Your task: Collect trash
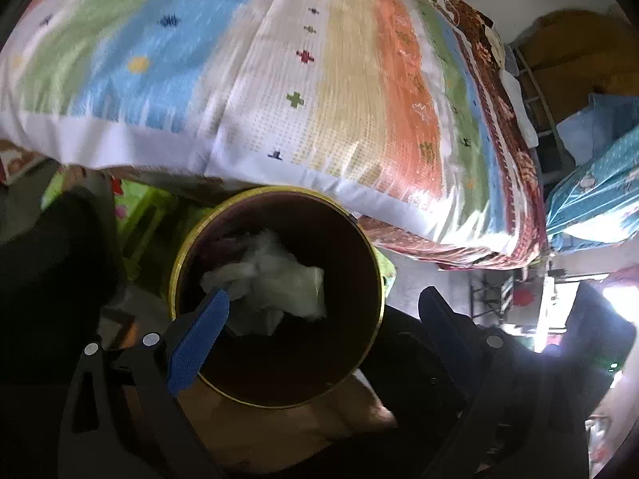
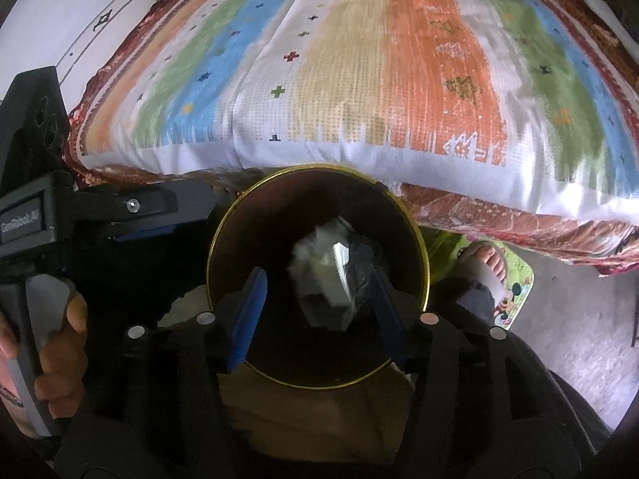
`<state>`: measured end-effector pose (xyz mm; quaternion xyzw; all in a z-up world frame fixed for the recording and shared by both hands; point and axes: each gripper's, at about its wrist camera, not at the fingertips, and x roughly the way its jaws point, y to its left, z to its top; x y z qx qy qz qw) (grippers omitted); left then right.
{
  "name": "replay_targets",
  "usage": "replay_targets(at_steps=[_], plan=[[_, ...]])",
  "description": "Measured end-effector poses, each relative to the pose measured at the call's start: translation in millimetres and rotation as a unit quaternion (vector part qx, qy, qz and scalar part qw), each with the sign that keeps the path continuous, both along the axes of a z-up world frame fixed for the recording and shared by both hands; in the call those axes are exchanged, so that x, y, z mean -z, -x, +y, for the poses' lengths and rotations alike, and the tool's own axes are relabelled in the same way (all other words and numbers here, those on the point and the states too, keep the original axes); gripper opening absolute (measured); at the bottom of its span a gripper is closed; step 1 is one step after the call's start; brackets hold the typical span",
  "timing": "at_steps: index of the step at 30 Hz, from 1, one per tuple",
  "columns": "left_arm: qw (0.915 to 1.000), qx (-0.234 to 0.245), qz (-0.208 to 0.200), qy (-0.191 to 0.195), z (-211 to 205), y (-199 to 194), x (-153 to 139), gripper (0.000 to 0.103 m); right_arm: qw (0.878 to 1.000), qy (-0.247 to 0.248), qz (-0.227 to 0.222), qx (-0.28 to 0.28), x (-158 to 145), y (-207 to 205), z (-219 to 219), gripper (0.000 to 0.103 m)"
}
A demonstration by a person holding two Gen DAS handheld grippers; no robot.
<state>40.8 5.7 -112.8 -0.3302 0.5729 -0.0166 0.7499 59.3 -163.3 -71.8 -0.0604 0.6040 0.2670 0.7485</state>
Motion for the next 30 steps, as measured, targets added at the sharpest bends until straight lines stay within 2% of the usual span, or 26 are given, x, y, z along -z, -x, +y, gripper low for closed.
replay_targets(at_steps=[6, 11, 16, 20, 24, 30], plan=[[0.9955, 0.043, -0.047, -0.071, -7.5, 4.0, -24.7, 0.094, 0.999, 0.0, -0.047, -0.008, -18.7, 7.9, -4.7, 0.056], [0.9849, 0.069, -0.085, -0.134, -9.4, 13.3, -42.5, 0.094, 0.996, 0.001, -0.088, -0.011, -33.5, 17.4, -13.1, 0.058], [0.9742, 0.081, -0.125, -0.17, -10.4, 26.5, -57.5, 0.094, 0.993, -0.006, -0.118, -0.015, -44.8, 29.3, -19.2, 0.064], [0.9641, 0.093, -0.163, -0.188, -14.8, 41.2, -70.4, 0.096, 0.987, 0.001, -0.162, -0.02, -56.4, 46.1, -21.2, 0.071], [0.9577, 0.101, -0.183, -0.198, -18.2, 57.8, -74.8, 0.097, 0.984, -0.014, -0.179, -0.007, -65.2, 56.6, -29.9, 0.076], [0.9496, 0.107, -0.21, -0.207, -22.3, 82.1, -77.3, 0.097, 0.978, -0.042, -0.205, 0.002, -80.0, 78.1, -42.0, 0.091]])
